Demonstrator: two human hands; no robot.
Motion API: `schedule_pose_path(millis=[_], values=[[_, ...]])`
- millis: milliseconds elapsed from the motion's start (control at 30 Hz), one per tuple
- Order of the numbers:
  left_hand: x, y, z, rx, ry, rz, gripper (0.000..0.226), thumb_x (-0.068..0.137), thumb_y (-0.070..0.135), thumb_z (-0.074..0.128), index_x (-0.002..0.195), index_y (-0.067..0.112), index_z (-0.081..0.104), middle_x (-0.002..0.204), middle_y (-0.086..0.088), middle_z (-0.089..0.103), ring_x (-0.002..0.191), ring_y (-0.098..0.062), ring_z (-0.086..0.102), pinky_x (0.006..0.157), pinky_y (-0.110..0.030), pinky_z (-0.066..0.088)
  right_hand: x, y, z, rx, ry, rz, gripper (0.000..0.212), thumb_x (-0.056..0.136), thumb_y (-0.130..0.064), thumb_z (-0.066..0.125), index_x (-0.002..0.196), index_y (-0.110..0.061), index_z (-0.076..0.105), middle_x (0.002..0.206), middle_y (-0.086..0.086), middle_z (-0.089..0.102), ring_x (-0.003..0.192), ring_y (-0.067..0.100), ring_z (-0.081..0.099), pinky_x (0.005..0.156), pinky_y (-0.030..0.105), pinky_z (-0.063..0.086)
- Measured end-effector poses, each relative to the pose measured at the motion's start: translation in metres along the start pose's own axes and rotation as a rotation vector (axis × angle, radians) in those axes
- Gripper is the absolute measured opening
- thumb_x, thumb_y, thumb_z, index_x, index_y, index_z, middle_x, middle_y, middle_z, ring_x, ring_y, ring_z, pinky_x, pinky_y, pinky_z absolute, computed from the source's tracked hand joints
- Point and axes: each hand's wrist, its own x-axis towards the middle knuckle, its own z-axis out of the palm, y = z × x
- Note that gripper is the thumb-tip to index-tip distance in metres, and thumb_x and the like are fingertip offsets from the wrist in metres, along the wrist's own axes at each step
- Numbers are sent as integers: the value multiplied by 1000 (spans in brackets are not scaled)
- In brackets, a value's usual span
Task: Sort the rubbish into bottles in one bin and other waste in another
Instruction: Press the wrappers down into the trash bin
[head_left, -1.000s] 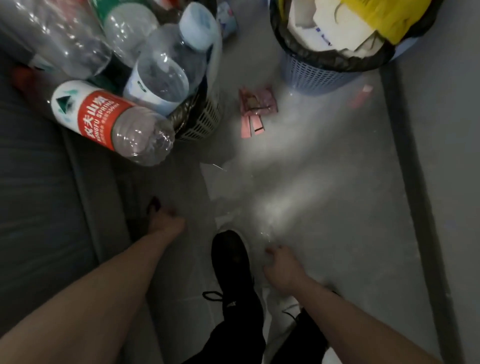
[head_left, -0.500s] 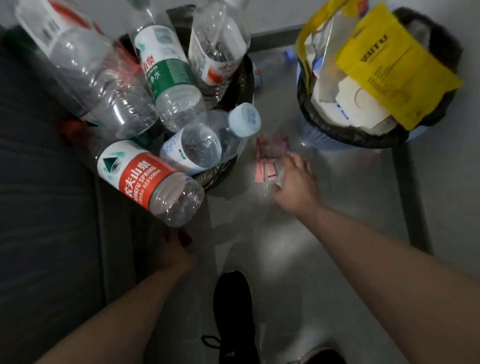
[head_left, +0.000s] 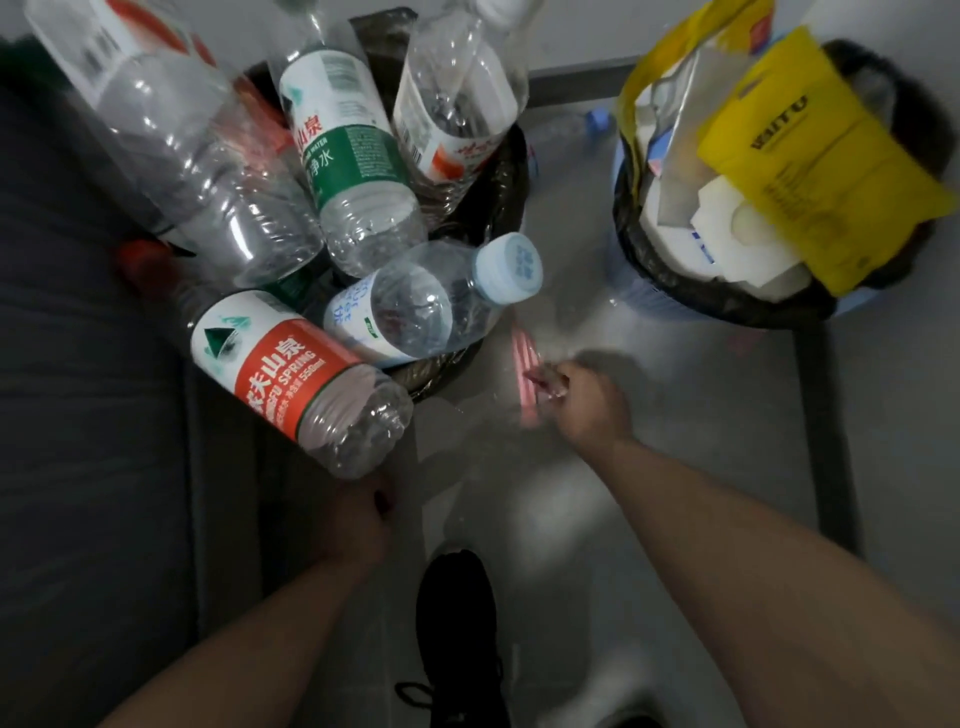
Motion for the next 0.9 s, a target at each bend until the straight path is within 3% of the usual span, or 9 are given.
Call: schedule_pose_path(millis=[100,233,300,400,533,667,800,900], values=[[-50,45,-23,-147,-77,-20,8,80,7,79,86,12,76,78,1,72,84,-24,71,69,-26,47,-61,12,-32,120,-30,189,24,88,-36,67,73,-18,59,86,12,71,86,36,66,64,33,43],[-133,133,-86,-233,-152,142,7,80,30,81,86,29,77,79,17,74,76,5,63,65,-3,39,-154,-1,-110,199,94,288,10,91,-29,64,85,-20,64,77,6,70,75,31,65,60,33,45],[-171,177,-125,-317,-160,197,8,78,36,82,83,32,77,78,20,74,75,6,65,67,-6,45,-190,-19,-156,238,167,313,10,94,-31,62,87,-24,61,72,0,65,65,24,59,56,34,42],[-207,232,-180,-441,-142,239,12,72,35,87,74,32,76,75,18,70,72,2,66,72,-26,54,-219,-43,-222,338,252,362,17,93,-33,65,81,-22,60,69,-3,64,67,23,62,59,40,51],[-215,300,-246,-470,-72,303,13,71,33,90,73,29,77,82,12,55,74,-1,58,69,-21,47,-205,-64,-298,390,307,416,26,88,-34,71,86,-8,68,79,7,71,82,35,65,69,39,52],[-190,357,-286,-466,-10,293,8,79,35,84,81,29,79,82,12,53,71,1,55,64,-16,38,-168,-77,-356,434,355,407,32,83,-49,72,101,-22,74,85,1,75,86,28,69,79,40,56],[-160,402,-294,-444,39,284,3,82,30,78,83,28,80,73,12,62,72,-3,58,66,-23,45,-123,-79,-387,402,372,377,36,79,-50,70,94,-17,73,77,5,71,79,31,69,72,38,56],[-121,435,-281,-426,60,301,11,87,25,73,93,29,80,88,12,67,82,-9,63,77,-28,51,-76,-77,-394,341,375,295,27,79,-40,67,84,-14,67,79,8,66,77,33,64,65,36,52]])
